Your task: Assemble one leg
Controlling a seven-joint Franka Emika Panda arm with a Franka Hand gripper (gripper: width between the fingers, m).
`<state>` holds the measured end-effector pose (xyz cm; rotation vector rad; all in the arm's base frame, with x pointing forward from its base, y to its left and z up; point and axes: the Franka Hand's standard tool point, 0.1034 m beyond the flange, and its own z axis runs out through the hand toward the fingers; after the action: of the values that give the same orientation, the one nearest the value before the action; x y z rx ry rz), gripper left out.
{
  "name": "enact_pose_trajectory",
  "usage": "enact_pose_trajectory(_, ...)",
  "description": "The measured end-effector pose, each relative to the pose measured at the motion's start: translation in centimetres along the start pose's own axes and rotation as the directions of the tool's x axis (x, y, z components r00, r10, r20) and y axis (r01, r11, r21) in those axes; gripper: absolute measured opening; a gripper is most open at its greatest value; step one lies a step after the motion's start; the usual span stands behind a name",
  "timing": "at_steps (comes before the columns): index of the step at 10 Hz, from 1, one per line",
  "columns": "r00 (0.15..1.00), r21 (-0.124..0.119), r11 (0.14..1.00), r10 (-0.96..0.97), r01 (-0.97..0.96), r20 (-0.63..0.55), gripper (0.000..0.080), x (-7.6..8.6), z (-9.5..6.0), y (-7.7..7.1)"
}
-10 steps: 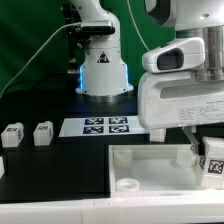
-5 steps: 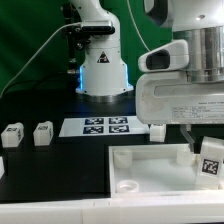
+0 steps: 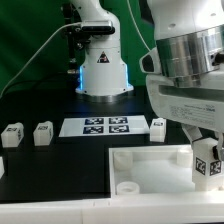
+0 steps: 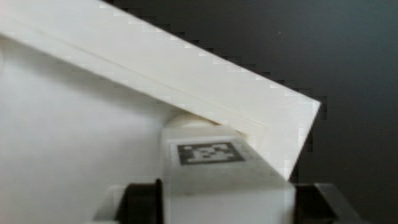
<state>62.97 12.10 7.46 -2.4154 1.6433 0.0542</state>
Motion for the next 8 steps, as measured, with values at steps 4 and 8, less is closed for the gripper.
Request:
enact_pose_trajectory(4, 0.89, 0.015, 0.89, 0.454, -0.455, 0.052, 0.0302, -0.59, 0.3, -0.06)
enact_pose_trajectory(8, 0.801, 0.015, 0.802, 0.595, -0.597, 0.064, 0.0299, -0.52, 0.3, -0.11)
